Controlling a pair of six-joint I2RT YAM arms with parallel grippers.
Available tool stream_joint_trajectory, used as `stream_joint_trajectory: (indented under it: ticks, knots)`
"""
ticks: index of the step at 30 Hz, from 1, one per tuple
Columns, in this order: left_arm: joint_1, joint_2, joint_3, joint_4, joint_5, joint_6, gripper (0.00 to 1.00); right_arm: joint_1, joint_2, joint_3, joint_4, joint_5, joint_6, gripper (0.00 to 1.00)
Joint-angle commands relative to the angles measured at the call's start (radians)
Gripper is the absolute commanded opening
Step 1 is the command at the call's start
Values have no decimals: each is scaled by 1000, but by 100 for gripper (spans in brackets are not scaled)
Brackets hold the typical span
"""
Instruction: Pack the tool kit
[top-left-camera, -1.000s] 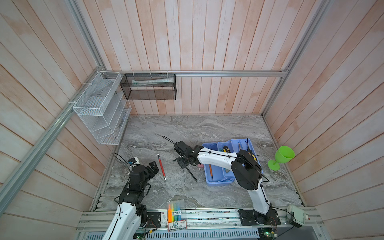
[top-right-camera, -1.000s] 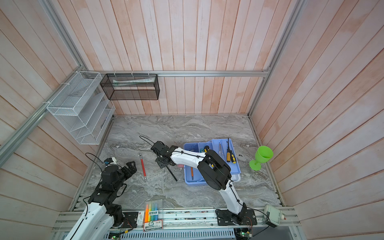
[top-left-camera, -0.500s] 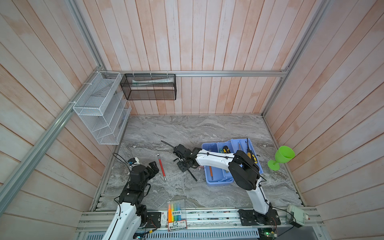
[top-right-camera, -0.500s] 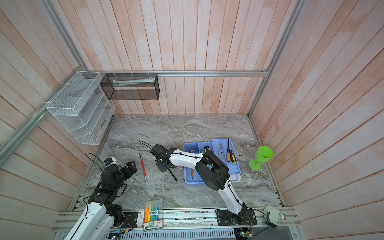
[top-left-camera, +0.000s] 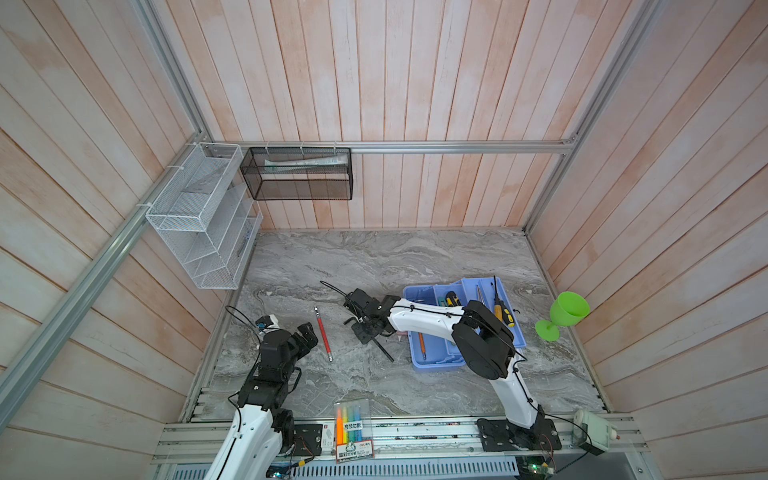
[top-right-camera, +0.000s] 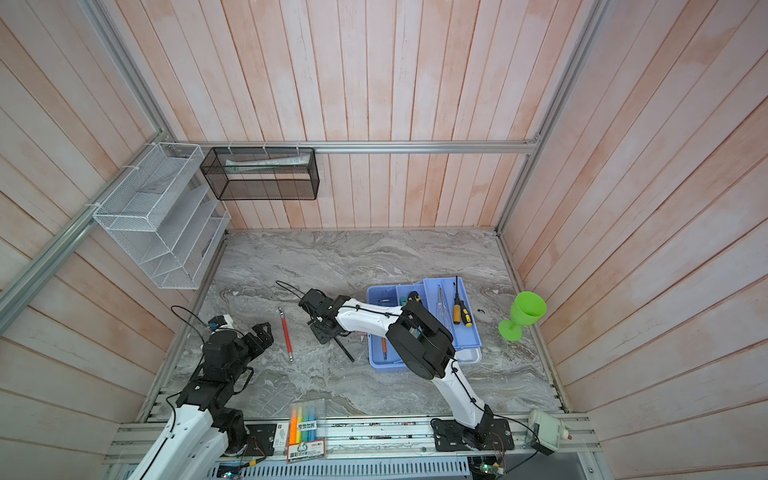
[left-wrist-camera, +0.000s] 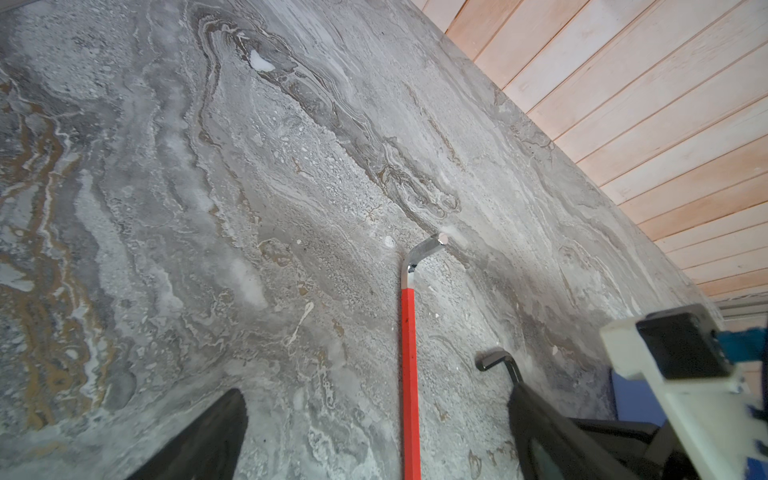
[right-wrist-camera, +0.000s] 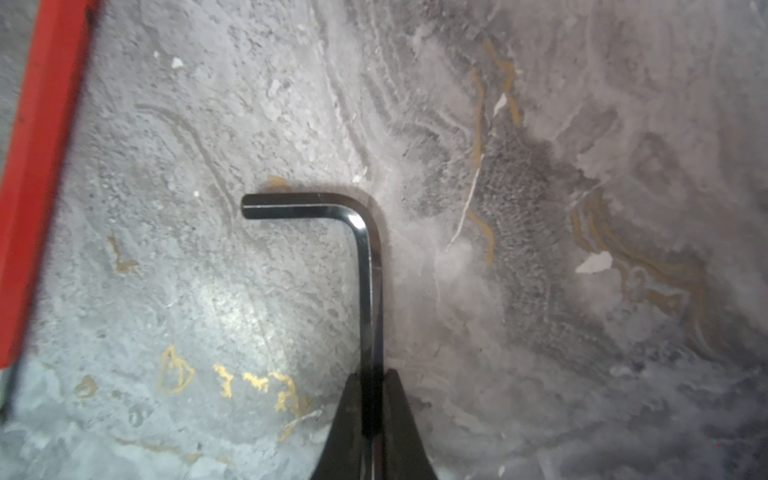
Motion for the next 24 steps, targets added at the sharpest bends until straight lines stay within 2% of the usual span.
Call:
stream_joint_trajectory:
  ticks: [1,3,24]
  knots:
    - [-4,-12,-9,3,7,8,100,4,56,3,-66,13,20,3]
    - [-3,-11,-10,3,8,8,100,3,53,9,-67,16,24,0]
    - [-4,-12,-10,5,8,8,100,-16,-121,-34,-58,-7,52,0]
